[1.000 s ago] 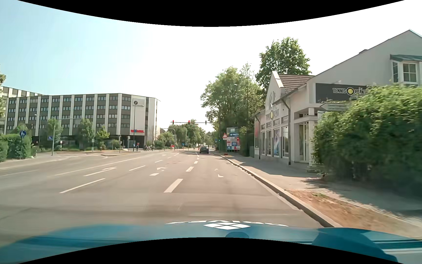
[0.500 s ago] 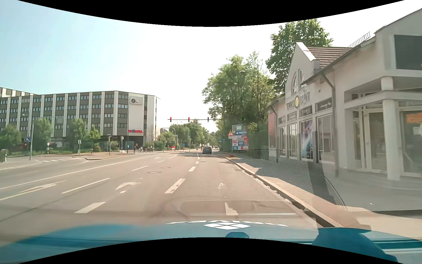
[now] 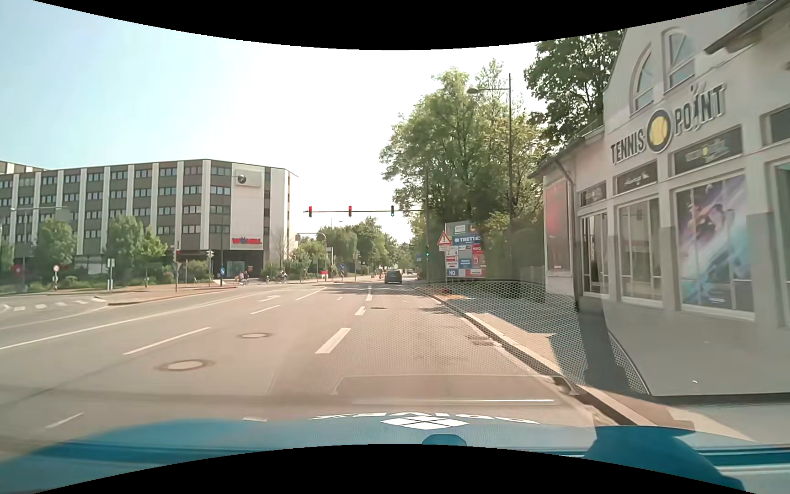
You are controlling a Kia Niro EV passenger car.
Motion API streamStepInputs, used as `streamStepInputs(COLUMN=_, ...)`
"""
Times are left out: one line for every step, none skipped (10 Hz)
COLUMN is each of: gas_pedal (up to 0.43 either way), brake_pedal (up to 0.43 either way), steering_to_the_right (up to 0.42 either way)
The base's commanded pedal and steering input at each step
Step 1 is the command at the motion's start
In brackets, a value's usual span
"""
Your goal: Follow the waypoints while adhering to traffic rules and regulations
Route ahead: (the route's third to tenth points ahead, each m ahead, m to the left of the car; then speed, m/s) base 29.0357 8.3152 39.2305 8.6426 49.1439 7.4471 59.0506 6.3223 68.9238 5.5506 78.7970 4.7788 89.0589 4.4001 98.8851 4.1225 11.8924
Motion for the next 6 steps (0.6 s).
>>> streamStepInputs(gas_pedal=0.118, brake_pedal=0.0, steering_to_the_right=-0.014)
streamStepInputs(gas_pedal=0.118, brake_pedal=0.0, steering_to_the_right=-0.014)
streamStepInputs(gas_pedal=0.15, brake_pedal=0.0, steering_to_the_right=-0.014)
streamStepInputs(gas_pedal=0.157, brake_pedal=0.0, steering_to_the_right=-0.014)
streamStepInputs(gas_pedal=0.157, brake_pedal=0.0, steering_to_the_right=-0.014)
streamStepInputs(gas_pedal=0.15, brake_pedal=0.0, steering_to_the_right=-0.014)
